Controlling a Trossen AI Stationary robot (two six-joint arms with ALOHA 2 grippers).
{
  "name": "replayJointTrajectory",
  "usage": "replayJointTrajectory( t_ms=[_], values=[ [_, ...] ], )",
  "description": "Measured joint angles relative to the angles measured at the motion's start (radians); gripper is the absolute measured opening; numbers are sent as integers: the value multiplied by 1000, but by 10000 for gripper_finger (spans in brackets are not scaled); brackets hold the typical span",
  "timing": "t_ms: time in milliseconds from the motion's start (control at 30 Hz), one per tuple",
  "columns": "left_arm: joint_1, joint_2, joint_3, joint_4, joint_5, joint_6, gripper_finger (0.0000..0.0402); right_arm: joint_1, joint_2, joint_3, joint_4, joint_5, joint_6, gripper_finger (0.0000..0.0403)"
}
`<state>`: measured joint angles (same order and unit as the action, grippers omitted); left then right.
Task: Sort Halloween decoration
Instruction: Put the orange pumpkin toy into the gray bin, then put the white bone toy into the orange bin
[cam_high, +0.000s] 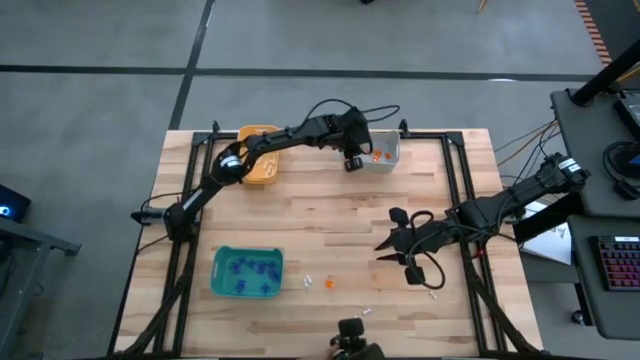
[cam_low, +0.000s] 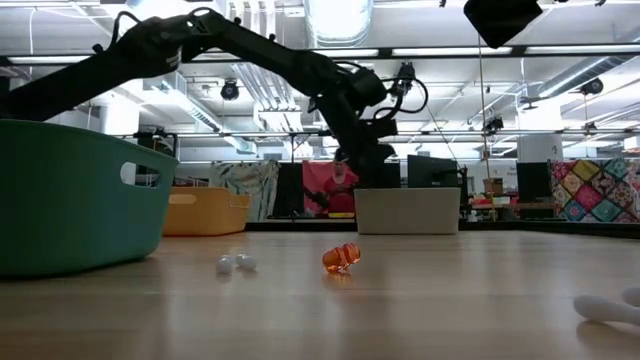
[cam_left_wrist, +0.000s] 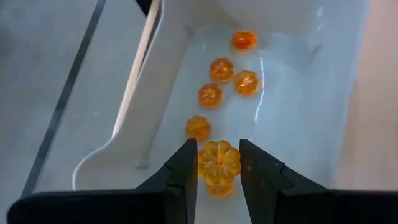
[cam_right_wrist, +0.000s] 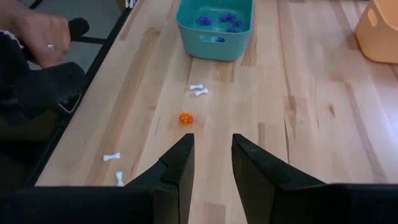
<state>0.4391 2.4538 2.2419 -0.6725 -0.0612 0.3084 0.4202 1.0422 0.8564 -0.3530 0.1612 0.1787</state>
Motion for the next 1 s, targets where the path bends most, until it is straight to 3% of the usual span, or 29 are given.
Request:
replayJointTrajectory(
  t_ms=[333, 733, 1000],
  values=[
    [3, 0, -2, 1, 0, -29, 79, 0, 1, 0, 26, 0, 7, 96],
    [2, -6, -2, -6, 0, -31, 174, 0, 1, 0, 29, 0, 11, 96],
    [-14, -119, -3, -98, 2, -40, 167, 1, 1, 0, 29, -2, 27, 96]
  ],
)
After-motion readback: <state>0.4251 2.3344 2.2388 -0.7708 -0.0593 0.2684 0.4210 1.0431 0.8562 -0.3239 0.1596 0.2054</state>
